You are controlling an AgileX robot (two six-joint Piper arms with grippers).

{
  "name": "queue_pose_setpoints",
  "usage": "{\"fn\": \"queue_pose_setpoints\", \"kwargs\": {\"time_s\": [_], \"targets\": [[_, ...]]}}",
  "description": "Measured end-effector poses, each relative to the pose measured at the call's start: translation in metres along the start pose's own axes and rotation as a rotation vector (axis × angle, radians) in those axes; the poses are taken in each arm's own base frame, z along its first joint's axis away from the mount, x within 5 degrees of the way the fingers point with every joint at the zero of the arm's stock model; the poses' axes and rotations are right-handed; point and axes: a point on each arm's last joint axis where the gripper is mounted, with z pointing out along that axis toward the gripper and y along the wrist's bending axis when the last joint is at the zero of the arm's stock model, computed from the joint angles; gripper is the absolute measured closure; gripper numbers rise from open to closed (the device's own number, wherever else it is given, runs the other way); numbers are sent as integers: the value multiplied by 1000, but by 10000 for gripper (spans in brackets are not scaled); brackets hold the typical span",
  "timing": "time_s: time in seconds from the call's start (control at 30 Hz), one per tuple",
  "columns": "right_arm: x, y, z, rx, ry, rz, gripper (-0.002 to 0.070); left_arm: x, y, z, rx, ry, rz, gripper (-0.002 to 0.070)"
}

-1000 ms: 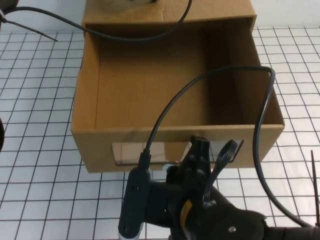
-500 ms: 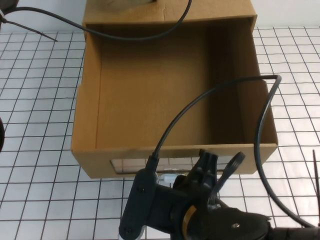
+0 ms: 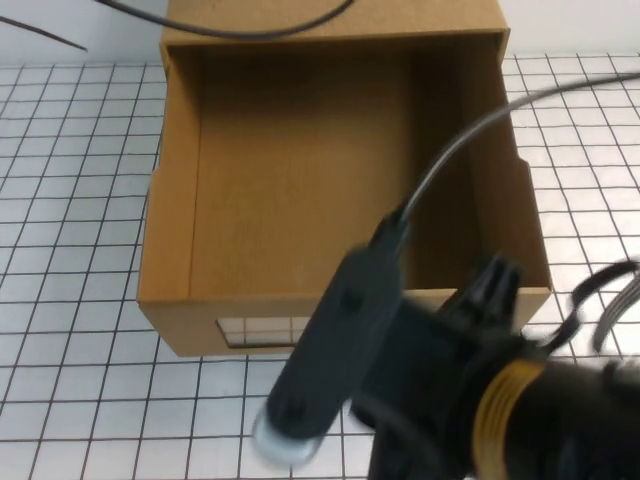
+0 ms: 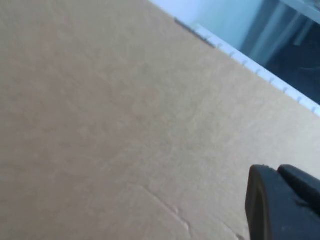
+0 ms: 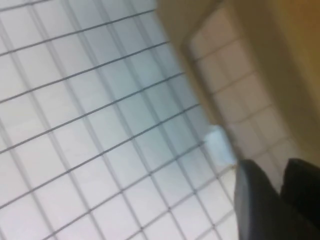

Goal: Open the shoe box
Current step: 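Pull the top drawer of the cardboard box fully open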

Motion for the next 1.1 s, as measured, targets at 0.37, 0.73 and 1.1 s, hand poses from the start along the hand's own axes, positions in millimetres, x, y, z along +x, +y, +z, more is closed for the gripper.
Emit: {"fn": "queue_pose_setpoints", "kwargs": {"time_s": [0.37,0.73,1.1], "targets": [[5,-115,-6,306,79,314,685,-20,-43,-87,-182,-37,98,677],[66,-191,-69,407,16,668,689,41,-89,-159,-359,-11,118,677],[136,-140,-99,416,-293,734,689,198,-141,-214,-571,-420,141,677]]}}
